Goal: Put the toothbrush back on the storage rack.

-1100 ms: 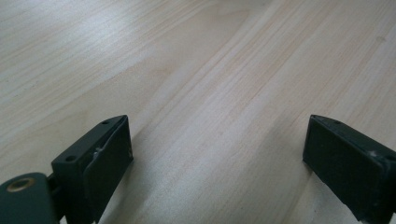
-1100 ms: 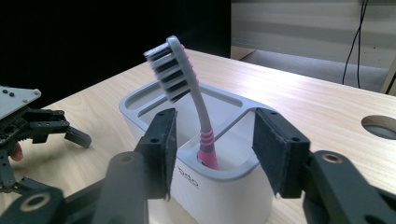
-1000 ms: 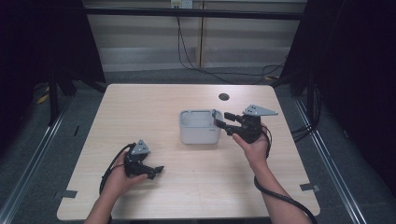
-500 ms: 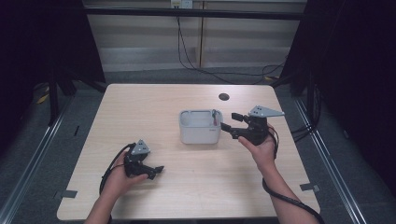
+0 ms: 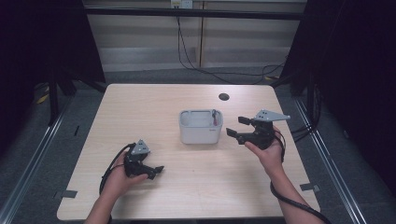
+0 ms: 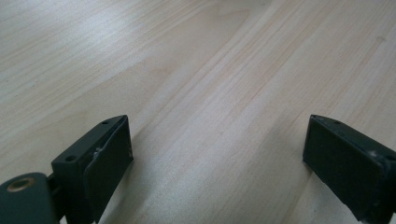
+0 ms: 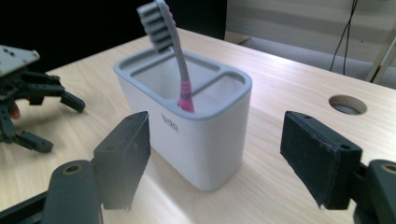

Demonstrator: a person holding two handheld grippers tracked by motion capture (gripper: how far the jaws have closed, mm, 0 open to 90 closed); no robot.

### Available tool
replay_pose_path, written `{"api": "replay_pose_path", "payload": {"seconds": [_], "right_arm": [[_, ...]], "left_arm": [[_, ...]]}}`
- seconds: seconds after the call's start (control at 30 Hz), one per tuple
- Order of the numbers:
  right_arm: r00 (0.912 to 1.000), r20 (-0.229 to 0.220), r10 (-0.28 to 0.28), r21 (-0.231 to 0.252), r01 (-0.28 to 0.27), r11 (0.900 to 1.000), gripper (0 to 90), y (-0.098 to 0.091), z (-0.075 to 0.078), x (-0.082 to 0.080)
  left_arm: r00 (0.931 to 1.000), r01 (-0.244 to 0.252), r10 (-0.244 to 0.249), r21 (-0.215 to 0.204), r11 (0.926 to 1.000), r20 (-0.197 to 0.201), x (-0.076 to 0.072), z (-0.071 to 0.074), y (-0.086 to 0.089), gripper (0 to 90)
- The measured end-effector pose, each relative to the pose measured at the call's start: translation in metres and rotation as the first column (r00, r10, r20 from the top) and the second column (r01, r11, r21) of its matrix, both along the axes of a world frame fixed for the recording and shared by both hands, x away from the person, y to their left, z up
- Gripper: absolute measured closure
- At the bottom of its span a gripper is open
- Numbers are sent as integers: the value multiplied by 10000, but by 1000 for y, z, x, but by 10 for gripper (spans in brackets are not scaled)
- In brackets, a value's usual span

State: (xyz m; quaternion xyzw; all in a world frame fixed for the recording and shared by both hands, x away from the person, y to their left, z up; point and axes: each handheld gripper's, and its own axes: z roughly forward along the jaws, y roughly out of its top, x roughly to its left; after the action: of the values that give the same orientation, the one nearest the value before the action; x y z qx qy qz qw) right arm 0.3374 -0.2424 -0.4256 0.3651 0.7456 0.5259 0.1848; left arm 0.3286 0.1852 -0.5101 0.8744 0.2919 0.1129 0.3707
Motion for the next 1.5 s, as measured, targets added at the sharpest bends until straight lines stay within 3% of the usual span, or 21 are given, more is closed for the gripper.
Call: {"api": "replay_pose_path", "payload": {"seconds": [0.73, 1.5], "right_arm": [[9996, -220, 190, -433, -199, 9989, 233, -19, -16, -11], [9986, -509, -163, -755, 124, 9971, 235, -39, -37, -18]], "left_arm": [[10000, -1, 1, -3, 10000, 2, 0, 0, 0, 78], [10000, -5, 5, -5, 10000, 5, 0, 0, 0, 77]]}}
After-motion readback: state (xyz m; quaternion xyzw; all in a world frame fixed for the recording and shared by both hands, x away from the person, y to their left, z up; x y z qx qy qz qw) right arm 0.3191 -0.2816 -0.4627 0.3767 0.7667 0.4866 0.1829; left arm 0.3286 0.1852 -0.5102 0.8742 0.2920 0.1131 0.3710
